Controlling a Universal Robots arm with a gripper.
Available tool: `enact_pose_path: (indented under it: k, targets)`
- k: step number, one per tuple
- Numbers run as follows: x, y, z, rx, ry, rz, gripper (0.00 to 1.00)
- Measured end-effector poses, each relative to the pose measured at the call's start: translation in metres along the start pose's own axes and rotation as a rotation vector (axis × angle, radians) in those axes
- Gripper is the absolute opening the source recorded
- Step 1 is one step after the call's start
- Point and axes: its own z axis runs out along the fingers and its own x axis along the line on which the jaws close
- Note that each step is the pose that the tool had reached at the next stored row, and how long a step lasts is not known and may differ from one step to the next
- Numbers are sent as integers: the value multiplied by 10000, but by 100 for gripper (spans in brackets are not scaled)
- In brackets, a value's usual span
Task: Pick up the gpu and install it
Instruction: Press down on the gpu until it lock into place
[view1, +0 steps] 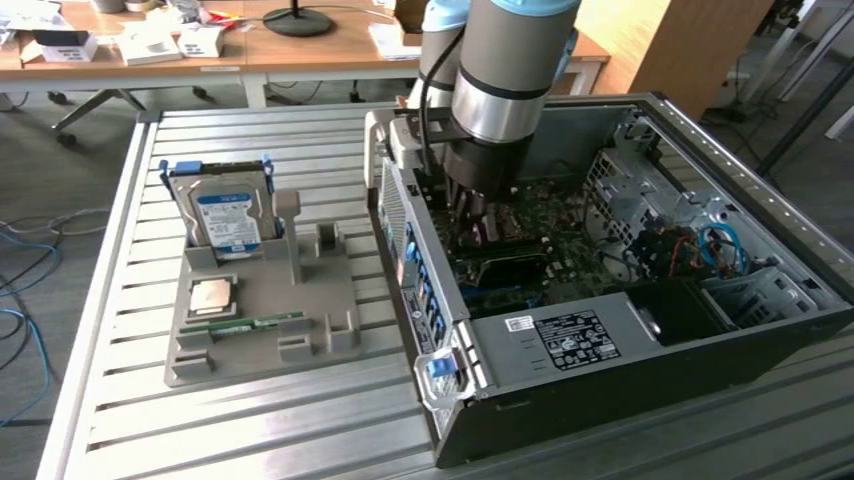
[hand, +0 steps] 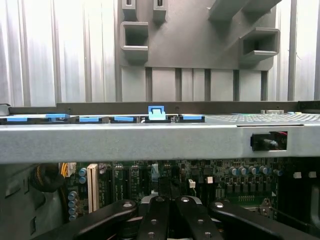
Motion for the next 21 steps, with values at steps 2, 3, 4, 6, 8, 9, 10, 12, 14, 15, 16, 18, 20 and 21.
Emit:
enact_pose_path:
  k: [2, 3, 4, 6, 8, 9, 10, 12, 14, 15, 16, 18, 20, 21]
  targets:
    - [0, 0, -1, -9, -1, 2, 11]
    - [0, -1, -5, -44, 0, 1, 11]
    - [0, -1, -10, -103, 4, 4, 11]
    - [-1, 0, -16, -254, 9, 13, 11]
    - [-1, 0, -19, -383, 14, 20, 11]
    - [-1, 0, -19, -430, 16, 22, 11]
    - [-1, 0, -20, -435, 18, 23, 11]
    - [-1, 0, -20, -436, 17, 24, 11]
    - [-1, 0, -19, -436, 16, 24, 11]
    - [-1, 2, -19, -435, 16, 23, 11]
    - [-1, 5, -19, -435, 15, 22, 11]
    - [0, 20, -20, -434, 17, 23, 11]
    - [0, 38, -20, -430, 17, 24, 11]
    - [0, 48, -20, -428, 17, 23, 11]
